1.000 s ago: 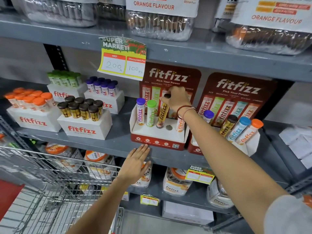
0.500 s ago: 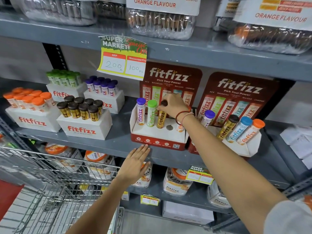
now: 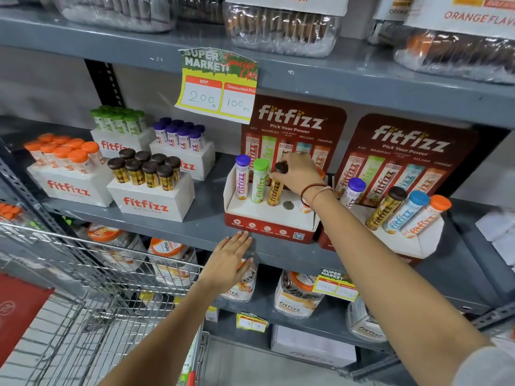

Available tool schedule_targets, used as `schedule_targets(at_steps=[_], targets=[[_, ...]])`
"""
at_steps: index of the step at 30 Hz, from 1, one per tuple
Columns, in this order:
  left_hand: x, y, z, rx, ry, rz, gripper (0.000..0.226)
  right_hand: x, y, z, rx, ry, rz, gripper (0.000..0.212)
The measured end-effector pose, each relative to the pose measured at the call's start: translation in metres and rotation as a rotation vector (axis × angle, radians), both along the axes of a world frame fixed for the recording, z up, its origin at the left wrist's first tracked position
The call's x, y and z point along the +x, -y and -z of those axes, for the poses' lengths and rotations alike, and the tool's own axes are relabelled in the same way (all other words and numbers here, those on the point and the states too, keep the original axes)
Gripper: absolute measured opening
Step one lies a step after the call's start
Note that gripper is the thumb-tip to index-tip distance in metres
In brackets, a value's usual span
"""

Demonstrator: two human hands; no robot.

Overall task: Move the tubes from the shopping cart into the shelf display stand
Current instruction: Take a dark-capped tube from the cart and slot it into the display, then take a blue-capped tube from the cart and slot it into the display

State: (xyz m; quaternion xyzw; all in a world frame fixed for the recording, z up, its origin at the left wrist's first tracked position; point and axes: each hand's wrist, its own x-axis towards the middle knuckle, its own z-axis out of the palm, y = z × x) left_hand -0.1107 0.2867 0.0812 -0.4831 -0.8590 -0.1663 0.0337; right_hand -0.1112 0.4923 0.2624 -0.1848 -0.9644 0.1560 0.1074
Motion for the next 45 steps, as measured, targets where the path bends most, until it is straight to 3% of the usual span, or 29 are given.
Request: schedule_targets(at_steps=[8, 12, 21, 29, 34, 39, 45], targets=[[-0.016, 0.047, -0.017, 0.129, 0.055, -0.204, 0.060, 0.030, 0.043, 0.007, 0.101, -0.345, 0.067, 0.031], [-0.016, 0.098, -0.013, 0.188, 0.050, -0.355, 0.042, 0.033, 0.099, 0.031, -0.018, -0.358, -0.103, 0.026], [0.044, 0.219, 0.030, 0.113, 0.232, -0.677, 0.053, 0.015, 0.237, 0.150, -0.128, 0.106, -0.577, 0.021], [0.102, 0.263, 0.073, -0.005, 0.317, -0.825, 0.052, 0.023, 0.301, 0.291, 0.014, 0.695, -0.842, 0.015], [0.113, 0.274, 0.095, -0.053, 0.332, -0.788, 0.045, 0.036, 0.325, 0.369, 0.250, 1.002, -1.035, 0.033], [0.113, 0.276, 0.104, -0.047, 0.313, -0.794, 0.037, 0.044, 0.344, 0.433, 0.559, 1.008, -1.346, 0.034], [0.114, 0.276, 0.111, -0.002, 0.302, -0.797, 0.031, 0.045, 0.356, 0.467, 0.820, 1.010, -1.434, 0.031]])
